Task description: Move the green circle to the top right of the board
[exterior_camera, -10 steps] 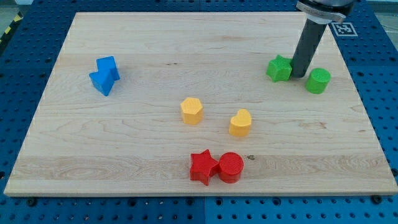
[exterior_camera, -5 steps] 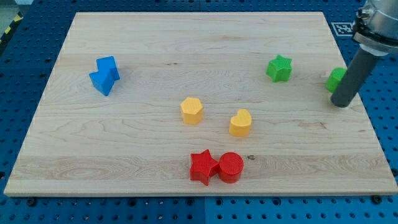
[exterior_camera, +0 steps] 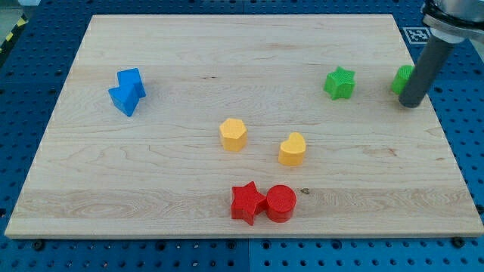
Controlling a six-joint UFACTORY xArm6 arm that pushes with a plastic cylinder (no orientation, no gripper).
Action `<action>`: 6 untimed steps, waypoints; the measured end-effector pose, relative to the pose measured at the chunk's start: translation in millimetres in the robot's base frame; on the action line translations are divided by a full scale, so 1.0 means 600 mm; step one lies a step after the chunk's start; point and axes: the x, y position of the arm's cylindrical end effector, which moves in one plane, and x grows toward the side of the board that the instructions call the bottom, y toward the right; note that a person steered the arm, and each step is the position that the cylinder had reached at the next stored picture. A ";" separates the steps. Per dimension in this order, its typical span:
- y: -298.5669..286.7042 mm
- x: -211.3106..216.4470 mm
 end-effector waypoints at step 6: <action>-0.002 -0.126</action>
